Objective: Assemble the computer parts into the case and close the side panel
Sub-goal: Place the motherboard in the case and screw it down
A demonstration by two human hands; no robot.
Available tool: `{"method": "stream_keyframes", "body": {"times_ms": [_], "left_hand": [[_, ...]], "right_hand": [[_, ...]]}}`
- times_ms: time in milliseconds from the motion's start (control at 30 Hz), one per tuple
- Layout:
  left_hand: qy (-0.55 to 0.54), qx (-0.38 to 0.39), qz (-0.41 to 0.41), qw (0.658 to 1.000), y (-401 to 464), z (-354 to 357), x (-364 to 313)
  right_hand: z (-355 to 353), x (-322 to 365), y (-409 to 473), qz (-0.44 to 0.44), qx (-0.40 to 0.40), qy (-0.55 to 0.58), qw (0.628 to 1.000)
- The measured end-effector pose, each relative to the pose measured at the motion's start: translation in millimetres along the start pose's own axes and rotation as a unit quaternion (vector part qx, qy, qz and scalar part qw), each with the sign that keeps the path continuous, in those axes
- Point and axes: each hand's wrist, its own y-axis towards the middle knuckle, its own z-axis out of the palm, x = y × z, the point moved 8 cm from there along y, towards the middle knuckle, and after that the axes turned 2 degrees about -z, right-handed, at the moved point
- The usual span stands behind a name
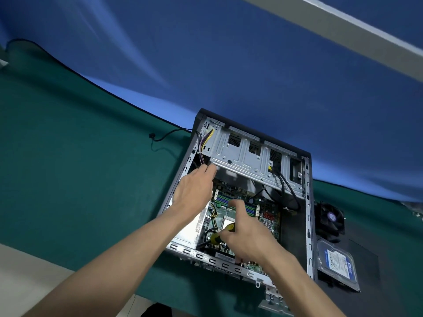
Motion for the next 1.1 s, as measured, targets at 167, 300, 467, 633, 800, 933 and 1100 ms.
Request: {"method": "stream_keyframes", "body": {"times_ms": [167, 300, 467, 633, 800, 933, 1100], "left_hand": [[0.000, -0.004, -0.001, 1.000, -1, -1, -1], [-0.007, -0.006, -0.004, 1.000, -1, 0, 0], [-0.007, -0.008, -0.002, 1.000, -2, 1, 0], [-0.023, -0.023, -0.008, 0.999, -5, -4, -1], [-0.022, -0.031, -0.009, 0.999, -8, -5, -5], [-0.016, -0.041, -0.013, 0.999, -13, -3, -6], [0.002, -0.057, -0.019, 0.998, -32, 4, -29]], "right_hand": [[-5, 17, -1, -0.042, -0.052, -0.120, 0.991], [-7, 25, 1, -0.052, -0.069, -0.159, 0.984], [-8, 24, 7, -0.041, -0.007, -0.162, 0.986], [-4, 29, 10, -0.059, 0.044, -0.290, 0.954], [0, 16, -1, -0.088, 0.050, -0.423, 0.901], [-36, -15, -12, -0.065, -0.031, -0.333, 0.940], [-70, -93, -33, -0.019, -0.123, -0.109, 0.986]]}}
